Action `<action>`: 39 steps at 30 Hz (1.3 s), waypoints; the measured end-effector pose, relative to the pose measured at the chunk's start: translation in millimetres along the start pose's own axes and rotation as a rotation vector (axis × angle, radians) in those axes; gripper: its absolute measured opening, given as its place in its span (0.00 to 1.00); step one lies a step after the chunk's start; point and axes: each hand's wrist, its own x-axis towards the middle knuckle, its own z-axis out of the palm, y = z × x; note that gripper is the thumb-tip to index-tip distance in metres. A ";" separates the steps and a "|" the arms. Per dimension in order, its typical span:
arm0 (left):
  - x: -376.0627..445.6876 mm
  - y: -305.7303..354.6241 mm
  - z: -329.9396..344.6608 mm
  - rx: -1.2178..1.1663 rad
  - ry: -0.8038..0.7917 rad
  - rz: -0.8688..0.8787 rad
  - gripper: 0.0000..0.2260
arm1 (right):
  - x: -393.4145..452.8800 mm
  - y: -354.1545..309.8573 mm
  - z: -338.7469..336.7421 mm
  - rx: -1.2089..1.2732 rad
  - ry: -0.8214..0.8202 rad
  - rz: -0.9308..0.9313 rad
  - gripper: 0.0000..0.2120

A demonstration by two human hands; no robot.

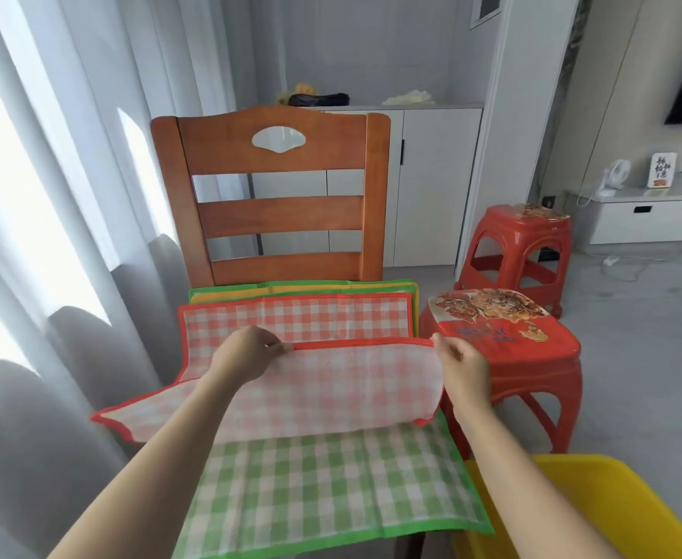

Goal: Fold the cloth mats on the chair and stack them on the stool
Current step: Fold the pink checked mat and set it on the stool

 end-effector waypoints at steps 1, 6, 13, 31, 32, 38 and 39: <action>7.7 0.1 4.3 0.047 0.000 -0.010 0.16 | 2.1 4.9 6.6 -0.011 0.008 0.001 0.13; 35.0 -13.8 43.5 0.172 -0.040 -0.031 0.14 | 12.0 34.7 39.1 -0.125 -0.034 0.022 0.17; 46.0 -39.6 96.7 0.136 0.024 -0.021 0.12 | 26.8 65.4 66.3 -0.390 -0.102 -0.024 0.20; 54.5 -65.6 153.2 0.047 0.321 -0.075 0.11 | 3.1 85.3 54.5 -0.399 -0.132 -0.119 0.07; 54.2 -65.5 153.4 0.051 0.314 -0.084 0.11 | 3.0 87.7 56.2 -0.398 -0.129 -0.119 0.06; 46.3 -56.6 147.1 0.097 0.412 0.080 0.11 | 5.9 92.4 62.2 -0.385 -0.111 -0.087 0.02; 41.9 -50.1 145.2 0.098 0.424 0.141 0.15 | 6.7 92.7 62.2 -0.386 -0.109 -0.086 0.02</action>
